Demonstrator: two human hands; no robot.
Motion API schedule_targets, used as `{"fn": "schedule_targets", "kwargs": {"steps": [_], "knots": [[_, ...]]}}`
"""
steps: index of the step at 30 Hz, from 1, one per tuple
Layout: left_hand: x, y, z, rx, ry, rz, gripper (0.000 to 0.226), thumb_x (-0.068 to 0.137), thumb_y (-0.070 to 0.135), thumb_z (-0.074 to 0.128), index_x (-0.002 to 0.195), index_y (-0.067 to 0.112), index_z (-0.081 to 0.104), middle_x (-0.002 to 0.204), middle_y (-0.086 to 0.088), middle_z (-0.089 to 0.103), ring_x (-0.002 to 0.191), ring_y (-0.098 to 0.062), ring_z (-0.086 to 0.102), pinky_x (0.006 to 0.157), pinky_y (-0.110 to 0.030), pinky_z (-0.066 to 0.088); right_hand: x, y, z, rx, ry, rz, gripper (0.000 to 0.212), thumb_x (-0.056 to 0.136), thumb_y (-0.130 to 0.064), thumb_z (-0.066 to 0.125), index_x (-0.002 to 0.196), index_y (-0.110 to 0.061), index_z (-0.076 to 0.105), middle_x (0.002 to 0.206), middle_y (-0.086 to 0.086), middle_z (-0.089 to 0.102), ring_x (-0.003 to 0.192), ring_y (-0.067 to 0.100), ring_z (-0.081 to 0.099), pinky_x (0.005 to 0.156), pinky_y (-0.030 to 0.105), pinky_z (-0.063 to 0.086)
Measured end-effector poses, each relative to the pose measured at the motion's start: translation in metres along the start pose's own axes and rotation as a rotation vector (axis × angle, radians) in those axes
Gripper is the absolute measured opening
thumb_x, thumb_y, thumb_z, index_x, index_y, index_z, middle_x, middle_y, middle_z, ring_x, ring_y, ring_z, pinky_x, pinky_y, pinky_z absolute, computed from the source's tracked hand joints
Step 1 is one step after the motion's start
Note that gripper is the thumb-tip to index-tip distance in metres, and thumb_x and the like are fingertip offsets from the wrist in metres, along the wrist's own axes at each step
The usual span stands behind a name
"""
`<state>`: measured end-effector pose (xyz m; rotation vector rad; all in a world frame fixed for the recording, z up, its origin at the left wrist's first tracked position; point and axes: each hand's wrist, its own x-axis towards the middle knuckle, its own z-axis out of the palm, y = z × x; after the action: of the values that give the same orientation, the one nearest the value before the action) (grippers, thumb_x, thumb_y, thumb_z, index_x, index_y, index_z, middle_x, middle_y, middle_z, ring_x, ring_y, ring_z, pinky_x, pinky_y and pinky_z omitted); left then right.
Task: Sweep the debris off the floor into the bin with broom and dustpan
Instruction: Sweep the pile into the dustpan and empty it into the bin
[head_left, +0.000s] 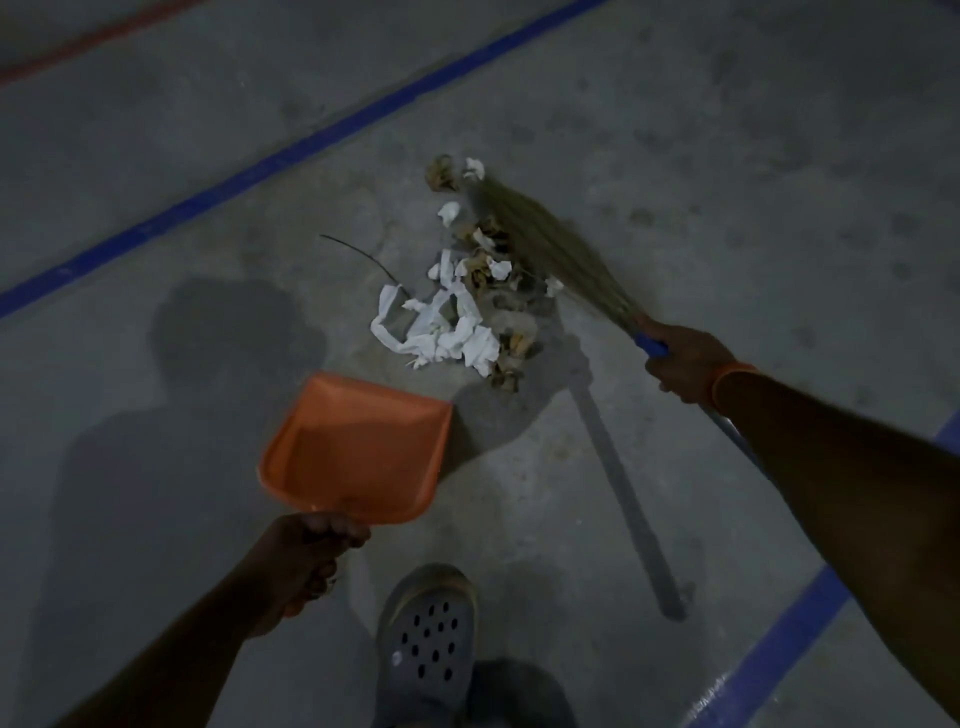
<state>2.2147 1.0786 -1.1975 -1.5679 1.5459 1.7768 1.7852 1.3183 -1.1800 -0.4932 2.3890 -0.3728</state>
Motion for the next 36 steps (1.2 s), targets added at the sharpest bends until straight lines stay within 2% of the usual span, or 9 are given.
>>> {"fn": "schedule_targets", "kwargs": {"steps": [2,6,14,17,20,24,27,30,36], "knots": [[0.017,-0.003,0.006,-0.002,-0.032,0.046,0.019,0.101,0.002,0.052,0.098,-0.001,0.07,0.053,-0.001,0.054,0.039,-0.008,0.033,0.04,-0.014,0.023,0.011,0.007,0.011,-0.069,0.009,-0.013,0.069,0.094,-0.022,0.058,0.153,-0.029,0.024,0.145,0.016,0.045,0.118,0.035,0.055,0.097,0.04,0.045],[0.046,0.001,0.01,-0.03,-0.083,0.12,0.018,0.1,-0.005,0.049,0.099,-0.006,0.068,0.058,-0.003,0.061,0.039,-0.008,0.038,0.039,-0.015,0.03,0.017,0.02,0.026,-0.041,-0.007,0.001,0.068,0.09,-0.014,0.061,0.151,-0.026,0.032,0.103,0.014,0.054,0.062,0.019,0.05,0.052,0.025,0.041],[0.076,0.013,0.041,-0.006,-0.097,0.226,0.012,0.1,0.005,0.054,0.095,0.002,0.064,0.055,-0.001,0.05,0.041,-0.008,0.038,0.038,-0.016,0.029,-0.019,0.057,0.064,0.021,-0.065,-0.087,0.067,0.085,-0.002,0.057,0.145,-0.028,0.043,0.072,0.006,0.056,0.052,0.017,0.049,0.044,0.025,0.039],[0.077,0.011,0.045,-0.048,-0.093,0.239,0.011,0.1,0.004,0.055,0.093,0.003,0.064,0.065,-0.004,0.054,0.043,-0.008,0.039,0.038,-0.016,0.03,-0.047,0.065,0.077,-0.036,-0.098,-0.159,0.054,0.086,-0.004,0.057,0.137,-0.021,0.053,0.07,-0.004,0.054,0.054,0.007,0.047,0.043,0.012,0.037],[0.071,0.013,0.05,-0.057,-0.076,0.242,0.01,0.099,0.0,0.055,0.096,0.001,0.065,0.081,-0.009,0.061,0.045,-0.009,0.042,0.038,-0.018,0.032,-0.07,0.076,0.091,-0.136,-0.14,-0.212,0.053,0.085,-0.01,0.06,0.135,-0.024,0.054,0.097,0.0,0.062,0.075,0.011,0.055,0.066,0.015,0.044],[0.073,0.012,0.054,-0.055,-0.059,0.233,0.016,0.1,0.004,0.053,0.092,0.005,0.067,0.067,-0.004,0.058,0.043,-0.009,0.043,0.041,-0.018,0.031,-0.079,0.094,0.104,-0.186,-0.149,-0.274,0.066,0.08,-0.012,0.062,0.141,-0.034,0.048,0.132,0.002,0.057,0.104,0.016,0.056,0.09,0.026,0.043],[0.076,0.006,0.063,-0.119,-0.091,0.243,0.015,0.1,0.002,0.052,0.09,0.003,0.064,0.056,0.0,0.056,0.039,-0.007,0.04,0.038,-0.017,0.031,-0.089,0.1,0.108,-0.202,-0.154,-0.319,0.068,0.081,-0.01,0.062,0.142,-0.035,0.045,0.137,-0.002,0.054,0.111,0.016,0.056,0.096,0.027,0.044],[0.073,0.004,0.071,-0.155,-0.075,0.262,0.016,0.1,-0.002,0.05,0.092,0.0,0.063,0.065,-0.002,0.062,0.039,-0.006,0.042,0.037,-0.016,0.033,-0.1,0.103,0.109,-0.207,-0.152,-0.345,0.067,0.085,-0.007,0.062,0.143,-0.034,0.042,0.131,-0.006,0.052,0.113,0.018,0.055,0.095,0.025,0.042],[0.065,0.009,0.072,-0.14,-0.03,0.269,0.017,0.101,-0.001,0.049,0.099,-0.001,0.066,0.058,-0.001,0.061,0.04,-0.008,0.044,0.036,-0.019,0.036,-0.119,0.113,0.112,-0.147,-0.115,-0.42,0.067,0.083,-0.005,0.064,0.123,-0.051,0.036,0.126,0.001,0.058,0.105,0.014,0.054,0.093,0.026,0.043]]}}
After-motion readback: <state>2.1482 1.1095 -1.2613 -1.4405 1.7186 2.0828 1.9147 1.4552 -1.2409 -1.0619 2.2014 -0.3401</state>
